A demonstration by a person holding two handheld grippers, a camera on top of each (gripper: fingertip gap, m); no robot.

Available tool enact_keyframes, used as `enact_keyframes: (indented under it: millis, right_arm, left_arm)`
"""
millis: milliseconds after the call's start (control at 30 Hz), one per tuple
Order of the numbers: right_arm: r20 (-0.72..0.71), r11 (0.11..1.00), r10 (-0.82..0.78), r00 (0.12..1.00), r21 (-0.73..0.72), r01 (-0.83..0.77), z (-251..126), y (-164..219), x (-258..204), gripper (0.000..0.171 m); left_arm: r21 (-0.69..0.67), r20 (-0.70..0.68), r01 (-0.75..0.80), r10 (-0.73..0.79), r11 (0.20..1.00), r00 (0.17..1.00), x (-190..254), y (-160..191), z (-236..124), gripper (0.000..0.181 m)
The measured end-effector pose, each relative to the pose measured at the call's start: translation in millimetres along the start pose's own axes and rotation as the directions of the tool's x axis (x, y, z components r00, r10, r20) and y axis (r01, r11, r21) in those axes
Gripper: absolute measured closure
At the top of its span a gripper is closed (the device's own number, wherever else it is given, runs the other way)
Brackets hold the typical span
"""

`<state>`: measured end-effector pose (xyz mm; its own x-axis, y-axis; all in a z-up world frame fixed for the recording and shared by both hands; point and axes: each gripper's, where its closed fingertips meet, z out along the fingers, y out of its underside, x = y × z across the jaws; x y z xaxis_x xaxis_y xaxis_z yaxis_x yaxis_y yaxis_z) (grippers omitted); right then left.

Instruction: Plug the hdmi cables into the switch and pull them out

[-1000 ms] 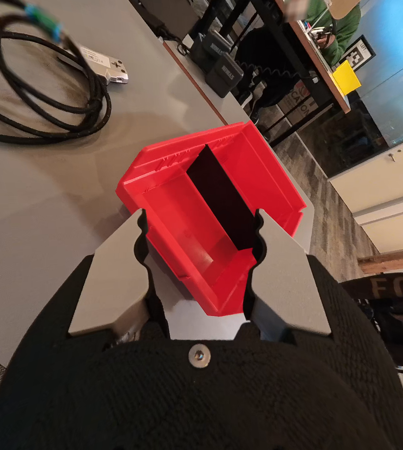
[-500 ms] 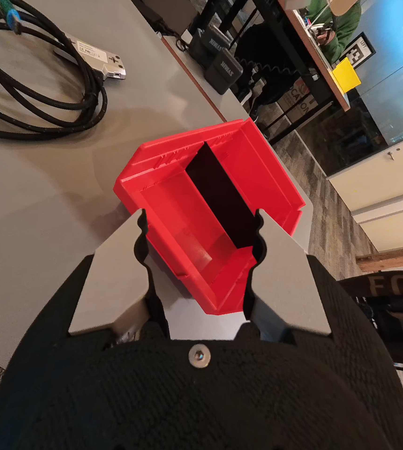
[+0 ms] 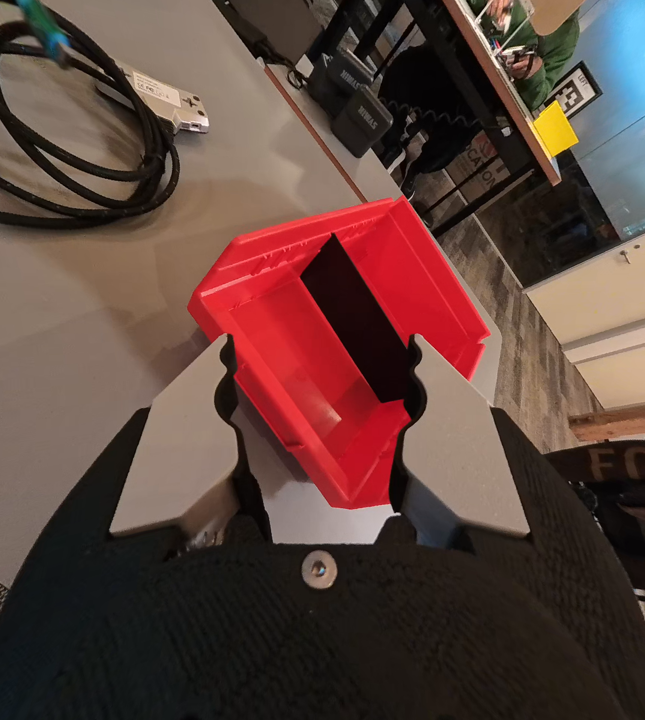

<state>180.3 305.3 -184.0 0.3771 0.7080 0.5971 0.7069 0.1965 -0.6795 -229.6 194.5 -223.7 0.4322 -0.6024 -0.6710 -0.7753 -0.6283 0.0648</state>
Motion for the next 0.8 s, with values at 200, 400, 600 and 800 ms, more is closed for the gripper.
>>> enact_keyframes:
  millis: [200, 400, 600, 800]
  right_arm:
    - [-0.002, 1.000, 0.006, 1.000, -0.002, -0.006, 0.1, 2.0, 1.6, 0.084]
    - [-0.004, 1.000, -0.006, 1.000, 0.009, 0.006, 0.0, -2.0, 0.4, 0.084]
    - [-0.008, 1.000, 0.000, 1.000, 0.007, 0.000, 0.4, 0.0, 2.3, 0.084]
    - [-0.009, 1.000, -0.002, 1.000, 0.011, 0.002, -0.6, -0.9, 2.3, 0.084]
  left_arm:
    - [0.258, 0.097, 0.210, -0.241, 0.943, 0.966, -30.6, -45.3, -32.7, 0.176]
    - [0.380, 0.047, 0.419, -0.469, 0.825, 0.882, -54.8, -60.4, -38.8, 0.173]
    - [0.562, 0.123, 0.435, -0.591, 0.704, 0.798, -103.6, -64.9, -79.6, 0.178]
    - [0.393, -0.351, 0.707, -0.615, 0.588, 0.706, -71.9, -94.4, -47.7, 0.178]
